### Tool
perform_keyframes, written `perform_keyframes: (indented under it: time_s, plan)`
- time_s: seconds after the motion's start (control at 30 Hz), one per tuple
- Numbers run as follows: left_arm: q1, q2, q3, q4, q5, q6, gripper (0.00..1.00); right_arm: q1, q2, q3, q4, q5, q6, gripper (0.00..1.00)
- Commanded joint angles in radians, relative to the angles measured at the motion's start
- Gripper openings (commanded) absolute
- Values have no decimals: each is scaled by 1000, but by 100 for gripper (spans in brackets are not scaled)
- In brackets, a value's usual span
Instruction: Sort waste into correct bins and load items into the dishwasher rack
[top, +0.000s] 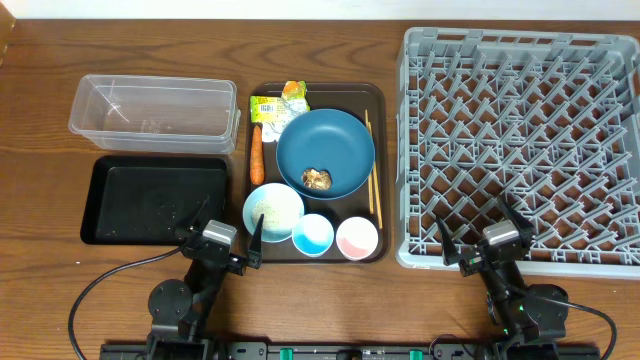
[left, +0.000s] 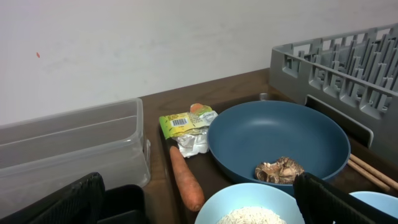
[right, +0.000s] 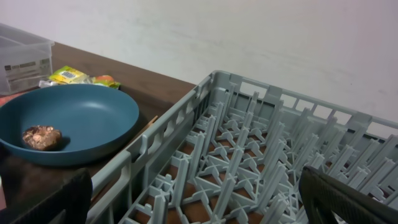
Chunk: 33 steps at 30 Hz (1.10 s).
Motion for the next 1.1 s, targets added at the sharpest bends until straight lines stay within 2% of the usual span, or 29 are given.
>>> perform_keyframes:
  time_s: [0.0,0.53,0.77,0.93,1.07]
  plan:
    - [-2,-1,-16,-37,16,6,98,-18,-1,-5,-1,11,-3,99]
    - [-2,-1,-16,-29,21,-5,98,-18,-1,-5,0,10,-3,99]
    - [-2,-1,-8,72,222,-67,98,-18,-1,-1,8,-66,3,99]
    - [-2,5,79,43,222,-184,98,-18,1,43,6,-79,176,99]
    - [-2,66,224,-100,219,-198,98,-18,36,135,-33,-70,218,99]
